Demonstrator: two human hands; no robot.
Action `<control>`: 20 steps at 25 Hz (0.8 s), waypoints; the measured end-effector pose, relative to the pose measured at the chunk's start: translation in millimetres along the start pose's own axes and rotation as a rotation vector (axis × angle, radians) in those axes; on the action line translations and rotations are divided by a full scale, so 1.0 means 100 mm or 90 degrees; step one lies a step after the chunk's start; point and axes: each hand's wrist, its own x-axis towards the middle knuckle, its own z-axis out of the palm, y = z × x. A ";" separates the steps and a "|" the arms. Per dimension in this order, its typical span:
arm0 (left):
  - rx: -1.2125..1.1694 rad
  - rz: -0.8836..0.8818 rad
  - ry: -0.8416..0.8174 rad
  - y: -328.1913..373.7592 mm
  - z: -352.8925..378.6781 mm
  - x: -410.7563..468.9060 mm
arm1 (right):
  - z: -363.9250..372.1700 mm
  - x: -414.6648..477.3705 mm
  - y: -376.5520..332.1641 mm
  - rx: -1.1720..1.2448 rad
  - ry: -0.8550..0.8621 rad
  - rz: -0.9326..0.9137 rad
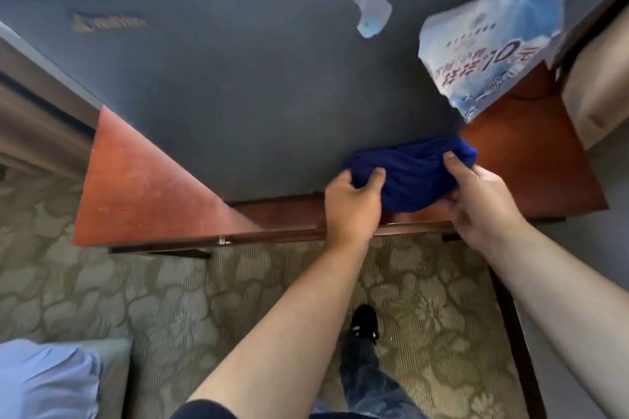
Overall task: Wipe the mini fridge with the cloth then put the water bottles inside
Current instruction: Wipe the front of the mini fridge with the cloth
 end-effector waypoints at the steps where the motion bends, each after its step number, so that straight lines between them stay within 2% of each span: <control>1: -0.001 -0.021 -0.002 -0.08 0.07 0.04 | -0.07 0.09 0.04 -0.010 0.001 0.008; 6: -0.082 -0.141 0.050 -0.46 0.05 0.29 | -0.09 0.39 0.39 -0.045 -0.004 0.067; 11: -0.077 -0.185 0.103 -0.63 -0.35 0.51 | 0.22 0.31 0.75 -0.057 -0.064 0.124; 16: -0.051 -0.167 0.131 -0.64 -1.08 0.61 | 0.81 0.11 1.11 -0.096 -0.073 0.165; 20: 0.021 -0.159 0.218 -0.56 -1.91 0.74 | 1.49 -0.05 1.61 -0.118 -0.136 0.210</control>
